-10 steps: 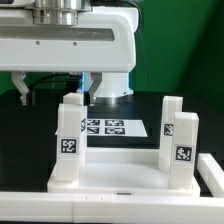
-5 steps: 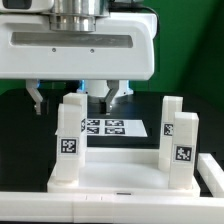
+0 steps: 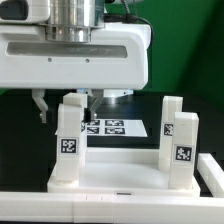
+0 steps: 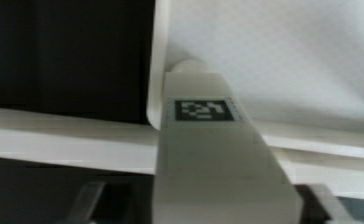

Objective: Assemble desk

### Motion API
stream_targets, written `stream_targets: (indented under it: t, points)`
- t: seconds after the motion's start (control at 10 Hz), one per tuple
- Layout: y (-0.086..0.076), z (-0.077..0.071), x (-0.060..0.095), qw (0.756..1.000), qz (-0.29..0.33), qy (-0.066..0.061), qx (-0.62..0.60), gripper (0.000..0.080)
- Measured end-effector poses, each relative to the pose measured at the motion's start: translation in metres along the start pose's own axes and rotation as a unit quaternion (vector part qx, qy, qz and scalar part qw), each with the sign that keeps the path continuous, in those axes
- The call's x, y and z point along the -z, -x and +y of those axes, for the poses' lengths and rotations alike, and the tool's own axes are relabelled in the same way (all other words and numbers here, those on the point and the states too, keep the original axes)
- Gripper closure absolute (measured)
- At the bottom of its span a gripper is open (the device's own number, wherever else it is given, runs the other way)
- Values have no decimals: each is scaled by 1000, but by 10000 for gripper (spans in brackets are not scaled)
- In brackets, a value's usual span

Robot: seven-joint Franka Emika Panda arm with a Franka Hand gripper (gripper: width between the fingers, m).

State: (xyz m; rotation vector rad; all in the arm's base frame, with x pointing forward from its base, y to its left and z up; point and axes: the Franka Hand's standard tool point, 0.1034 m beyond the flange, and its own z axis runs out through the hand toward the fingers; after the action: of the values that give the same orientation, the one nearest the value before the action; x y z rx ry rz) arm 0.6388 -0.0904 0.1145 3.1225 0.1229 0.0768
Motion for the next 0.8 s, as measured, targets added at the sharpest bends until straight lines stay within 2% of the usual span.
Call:
stream_targets:
  t: [0.1, 0.5, 0.8]
  points:
    - [0, 0, 0, 1000, 1, 0, 9, 511]
    - [0, 1, 0, 1000, 1, 0, 16, 511]
    - [0, 0, 0, 996, 1, -1, -91, 511]
